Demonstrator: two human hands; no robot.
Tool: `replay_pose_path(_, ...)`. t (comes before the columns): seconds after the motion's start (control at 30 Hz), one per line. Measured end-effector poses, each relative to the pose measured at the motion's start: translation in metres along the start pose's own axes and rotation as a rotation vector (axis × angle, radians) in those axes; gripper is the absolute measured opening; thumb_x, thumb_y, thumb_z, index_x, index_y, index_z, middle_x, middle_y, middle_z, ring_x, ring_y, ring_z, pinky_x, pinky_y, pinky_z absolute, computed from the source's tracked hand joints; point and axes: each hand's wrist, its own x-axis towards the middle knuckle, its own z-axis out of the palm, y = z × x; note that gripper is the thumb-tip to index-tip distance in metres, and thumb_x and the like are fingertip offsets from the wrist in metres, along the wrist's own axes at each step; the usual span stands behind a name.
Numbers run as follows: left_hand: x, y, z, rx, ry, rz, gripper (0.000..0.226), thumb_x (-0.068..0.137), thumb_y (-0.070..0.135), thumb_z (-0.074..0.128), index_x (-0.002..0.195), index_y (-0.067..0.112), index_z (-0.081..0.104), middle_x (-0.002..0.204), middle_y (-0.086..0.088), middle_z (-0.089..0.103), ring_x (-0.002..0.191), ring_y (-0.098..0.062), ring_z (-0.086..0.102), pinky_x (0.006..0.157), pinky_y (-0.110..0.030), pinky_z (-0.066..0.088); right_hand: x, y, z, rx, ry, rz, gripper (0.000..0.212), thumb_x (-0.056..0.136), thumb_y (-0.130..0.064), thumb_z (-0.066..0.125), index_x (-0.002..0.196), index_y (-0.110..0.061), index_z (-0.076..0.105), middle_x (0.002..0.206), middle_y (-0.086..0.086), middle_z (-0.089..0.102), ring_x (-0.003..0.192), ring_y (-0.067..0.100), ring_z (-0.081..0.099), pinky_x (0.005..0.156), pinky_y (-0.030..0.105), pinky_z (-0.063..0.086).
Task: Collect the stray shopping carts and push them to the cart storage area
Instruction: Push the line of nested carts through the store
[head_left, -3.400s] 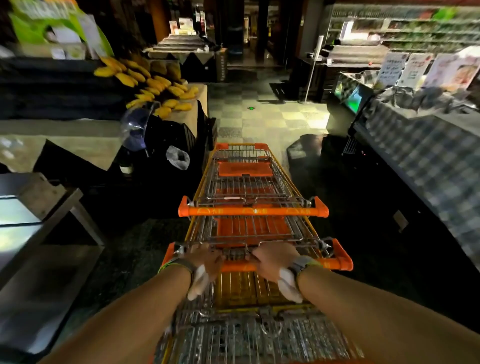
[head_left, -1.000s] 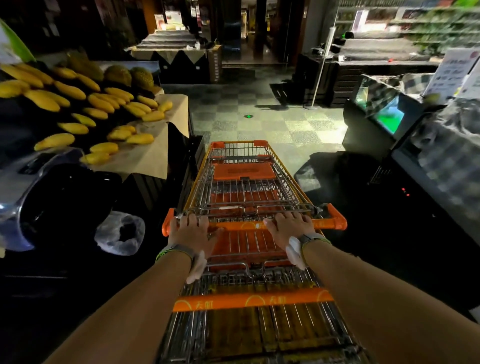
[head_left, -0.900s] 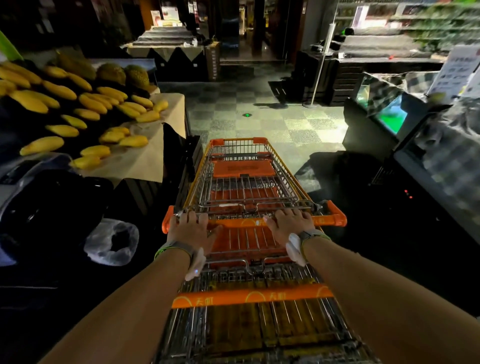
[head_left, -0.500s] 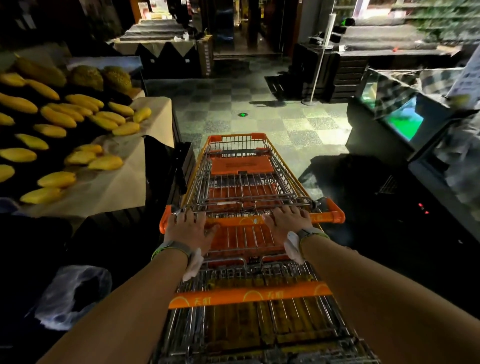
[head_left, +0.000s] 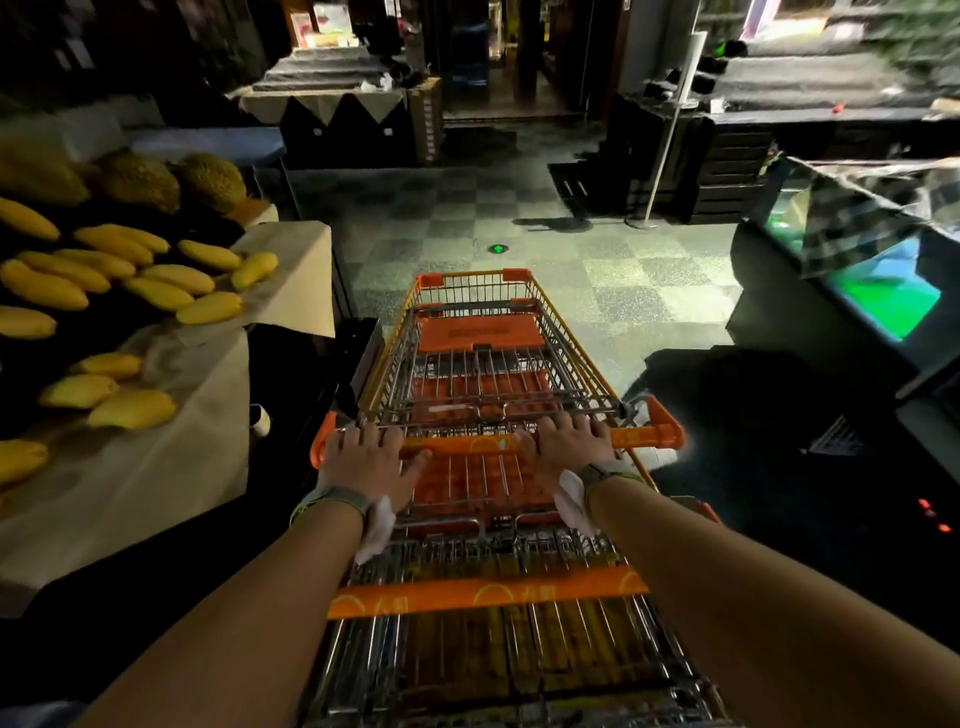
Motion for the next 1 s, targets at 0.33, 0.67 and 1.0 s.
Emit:
replay_pose_path(0.33,0.193,0.029,-0.036,-0.061,-0.081,-0.064,0.079,0.093,0.077,0.008,0.146,0.024,0.034,0.155,-0.014,0.036,0.143,-0.035,0.030,0.116,-0.051,0.024,0.207,0.041,-0.035,-0.031,-0.031,-0.034,0.063,0.103,-0.059,0.016,0.140,-0.018,0.045,0.149,0.011,0.044,0.140,0.032,0.037,0.116,0.051,0.023)
replay_pose_path(0.67,0.389,0.047,-0.069,-0.085,-0.095,-0.101,0.081,0.094,0.076,0.008,0.149,0.023,0.032,0.155,-0.014,0.036,0.143,-0.036,0.030,0.116,-0.051,0.024,0.416,0.071,-0.073,-0.050,-0.039,-0.089,0.063,0.103,-0.061,0.015,0.138,-0.018,0.045,0.148,0.010,0.046,0.139,0.031,0.038,0.114,0.048,0.025)
replay_pose_path(1.0,0.565,0.056,-0.100,-0.079,-0.100,-0.137,0.080,0.094,0.077,0.008,0.149,0.024,0.033,0.155,-0.014,0.037,0.144,-0.036,0.030,0.117,-0.052,0.022,0.603,0.094,-0.107,-0.081,-0.068,-0.134,0.067,0.101,-0.064,0.012,0.142,-0.019,0.042,0.153,0.009,0.040,0.144,0.031,0.033,0.118,0.051,0.021)
